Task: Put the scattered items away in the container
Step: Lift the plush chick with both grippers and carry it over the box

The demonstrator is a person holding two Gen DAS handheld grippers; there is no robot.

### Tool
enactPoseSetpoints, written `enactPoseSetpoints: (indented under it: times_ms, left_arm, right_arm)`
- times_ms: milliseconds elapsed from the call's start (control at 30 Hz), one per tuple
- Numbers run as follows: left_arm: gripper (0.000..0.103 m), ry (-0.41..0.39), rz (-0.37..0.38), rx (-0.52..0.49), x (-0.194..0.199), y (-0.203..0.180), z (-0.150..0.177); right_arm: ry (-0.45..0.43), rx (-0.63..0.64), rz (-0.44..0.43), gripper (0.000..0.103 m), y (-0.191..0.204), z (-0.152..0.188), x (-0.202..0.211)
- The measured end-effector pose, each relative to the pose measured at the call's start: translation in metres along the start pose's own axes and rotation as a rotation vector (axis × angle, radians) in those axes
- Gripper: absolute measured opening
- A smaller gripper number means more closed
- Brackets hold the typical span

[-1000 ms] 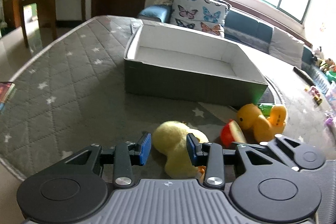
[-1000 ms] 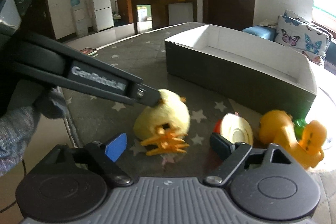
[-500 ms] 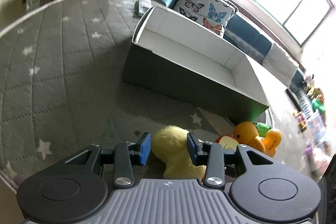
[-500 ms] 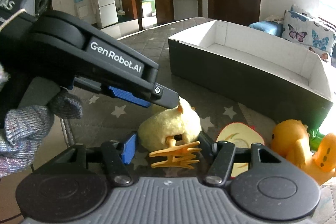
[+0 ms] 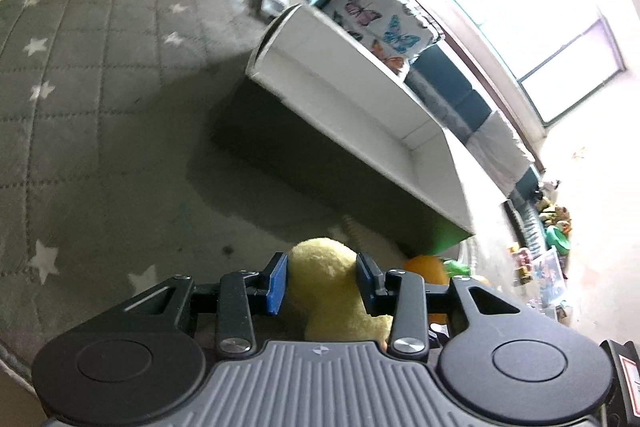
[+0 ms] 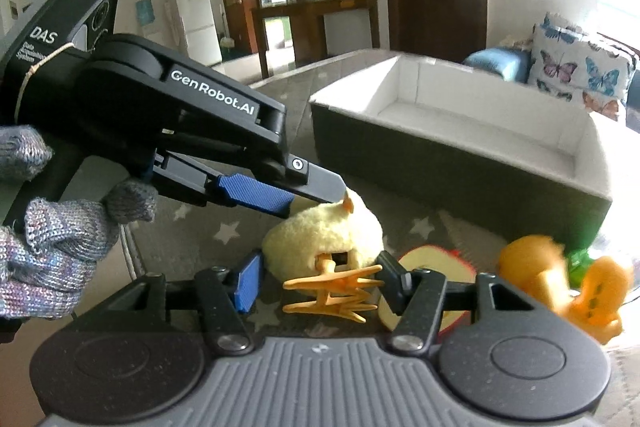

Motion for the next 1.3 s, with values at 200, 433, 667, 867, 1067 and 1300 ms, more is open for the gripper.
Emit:
enactPoseSetpoints:
  times_ms: [200,433,667,867,1067,1300]
  left_arm:
    - [0.039,-0.064,0.059,-0.101,0.005,-0.049,-0.025]
    - [0.039,-0.100,0.096,-0.198,-0.024,-0.101,-0.062]
    - [0.038,-0.080,0.093,-0.242,-0.078,-0.123,-0.093]
    - [0.038,-0.044,0.059,-0.243,-0.112,-0.118,-0.104]
    - [0.035,-0.006,0.018,-0.245,-0.138,-0.111,-0.106]
    - [0.034,0.022,-0.017,-0.255,-0.152,-0.106,-0.105]
  right_arm:
    - [-0.111,-0.018,0.064,0.060,-0.026,-0.025,0.034]
    - [-0.193,-0.063,0.161,0.060,-0.077,-0.058,0.052]
    - [-0.178,-0.120,0.220,0.060,-0.137,-0.082,0.033]
    - [-0.116,-0.160,0.218,0.060,-0.170,-0.085,-0.001]
    - [-0.039,-0.162,0.221,0.060,-0.185,-0.079,-0.031]
    - [0.016,-0.172,0.222,0.061,-0.187,-0.073,-0.046]
Point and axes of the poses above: each gripper's, at about its wrist camera, not at the fingertips, and x roughly against the way its jaws point, y to its left, z to its underside, the point moved 8 cm from there along -x, roughly the way its jaws point, and after that the axes turned 6 degrees about y, right-handed, at the moved point
